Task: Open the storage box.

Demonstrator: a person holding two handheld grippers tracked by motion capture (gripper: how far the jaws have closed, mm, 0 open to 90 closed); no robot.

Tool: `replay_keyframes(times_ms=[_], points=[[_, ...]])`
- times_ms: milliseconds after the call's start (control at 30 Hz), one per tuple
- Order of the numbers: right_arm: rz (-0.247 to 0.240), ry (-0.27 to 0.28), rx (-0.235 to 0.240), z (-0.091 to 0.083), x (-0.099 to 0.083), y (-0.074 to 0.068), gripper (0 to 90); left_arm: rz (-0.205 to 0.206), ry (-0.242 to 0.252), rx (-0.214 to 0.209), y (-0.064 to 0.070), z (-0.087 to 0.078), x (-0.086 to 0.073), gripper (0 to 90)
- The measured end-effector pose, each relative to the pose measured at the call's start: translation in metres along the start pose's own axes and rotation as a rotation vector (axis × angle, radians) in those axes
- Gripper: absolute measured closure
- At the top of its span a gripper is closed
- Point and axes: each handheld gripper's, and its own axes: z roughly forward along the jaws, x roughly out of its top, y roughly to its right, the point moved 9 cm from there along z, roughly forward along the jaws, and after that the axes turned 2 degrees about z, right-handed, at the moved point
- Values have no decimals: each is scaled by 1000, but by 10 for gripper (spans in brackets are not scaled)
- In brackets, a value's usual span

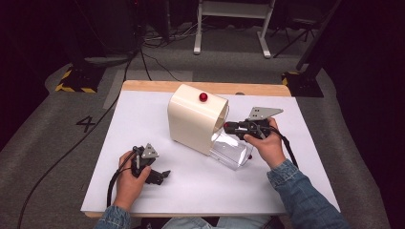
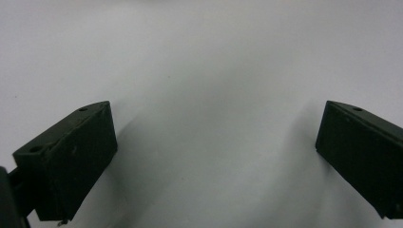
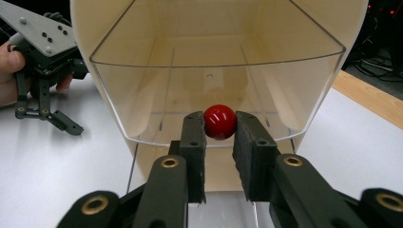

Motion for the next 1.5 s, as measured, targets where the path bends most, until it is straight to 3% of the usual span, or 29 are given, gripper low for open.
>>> replay_keyframes(times_ms=[267, 833, 1167, 1500], points=[[-17, 1, -18, -17, -1, -2, 746, 1, -3, -1, 0, 0, 0, 0], [5, 9, -43, -59, -21, -3, 745, 4, -5, -1, 0, 0, 0, 0], [15, -2, -50, -71, -31, -2, 745, 0, -2, -1, 0, 0, 0, 0], [29, -20, -51, -70, -43, 0, 742, 0, -2, 0, 0, 0, 0, 0]])
